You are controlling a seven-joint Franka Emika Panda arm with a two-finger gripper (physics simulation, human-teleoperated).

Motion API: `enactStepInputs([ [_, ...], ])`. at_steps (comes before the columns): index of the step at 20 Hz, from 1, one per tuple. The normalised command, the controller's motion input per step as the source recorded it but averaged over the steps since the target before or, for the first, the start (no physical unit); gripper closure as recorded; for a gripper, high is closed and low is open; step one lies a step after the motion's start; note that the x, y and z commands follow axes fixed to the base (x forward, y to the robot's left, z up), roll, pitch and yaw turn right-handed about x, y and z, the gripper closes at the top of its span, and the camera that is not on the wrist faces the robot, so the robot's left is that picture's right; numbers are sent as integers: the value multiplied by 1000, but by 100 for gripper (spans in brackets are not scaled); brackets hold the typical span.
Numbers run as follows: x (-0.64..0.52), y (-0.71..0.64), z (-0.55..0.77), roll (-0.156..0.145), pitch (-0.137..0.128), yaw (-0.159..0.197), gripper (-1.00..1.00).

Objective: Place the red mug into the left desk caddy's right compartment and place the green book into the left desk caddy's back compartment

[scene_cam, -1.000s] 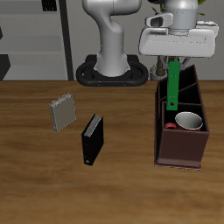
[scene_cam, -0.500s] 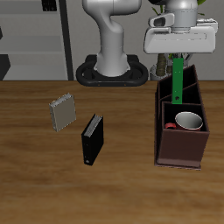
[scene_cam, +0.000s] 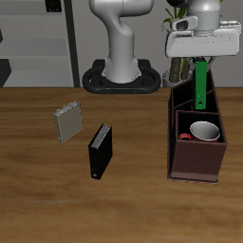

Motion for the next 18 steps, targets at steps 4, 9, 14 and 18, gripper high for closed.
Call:
enactStepInputs([
  [4, -269, 290, 6, 9, -16, -19, 100],
  [9, -277, 234, 14, 40, -27, 17, 100],
  [14, -236, 43, -42, 17, -21, -53, 100],
  [18, -103, 32, -75, -2, -10, -14, 100],
])
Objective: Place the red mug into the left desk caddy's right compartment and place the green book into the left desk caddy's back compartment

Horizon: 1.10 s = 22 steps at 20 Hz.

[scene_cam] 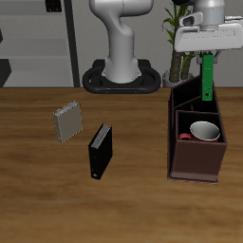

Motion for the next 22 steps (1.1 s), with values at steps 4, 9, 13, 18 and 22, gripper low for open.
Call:
enactStepInputs([
  [4, -102, 93, -118, 0, 10, -7, 100],
  [9, -83, 162, -82, 46, 15, 5, 100],
  [13, 37, -64, -4, -8, 10, 0, 100],
  [18, 115, -84, -52, -25, 13, -6, 100],
  [22, 75, -11, -90, -7, 21, -12, 100],
])
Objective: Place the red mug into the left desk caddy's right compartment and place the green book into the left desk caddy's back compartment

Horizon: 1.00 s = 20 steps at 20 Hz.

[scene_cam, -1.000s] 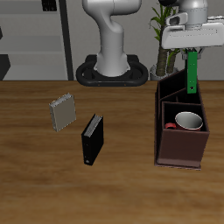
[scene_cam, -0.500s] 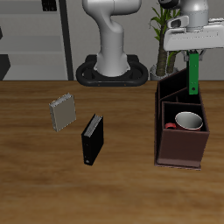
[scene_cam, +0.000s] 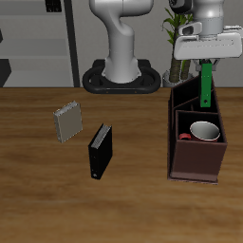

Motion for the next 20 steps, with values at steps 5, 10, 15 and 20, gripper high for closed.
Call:
enactStepInputs([
  [5, 49, 67, -175, 13, 41, -23, 100],
  [10, 4, 92, -128, 23, 19, 1, 100],
  [15, 59, 20, -109, -8, 12, -12, 100],
  [20, 89, 13, -194, -1, 37, -15, 100],
])
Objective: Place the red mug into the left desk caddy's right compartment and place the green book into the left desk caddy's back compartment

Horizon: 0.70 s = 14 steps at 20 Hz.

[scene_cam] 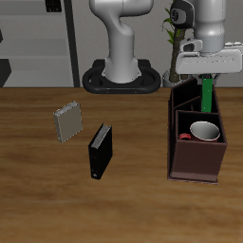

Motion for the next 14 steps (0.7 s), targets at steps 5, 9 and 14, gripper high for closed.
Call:
enactStepInputs([
  [5, 74, -13, -151, -9, 15, 4, 100],
  [9, 33, -6, -97, -7, 22, -12, 100],
  [14, 76, 57, -246, -1, 43, 10, 100],
])
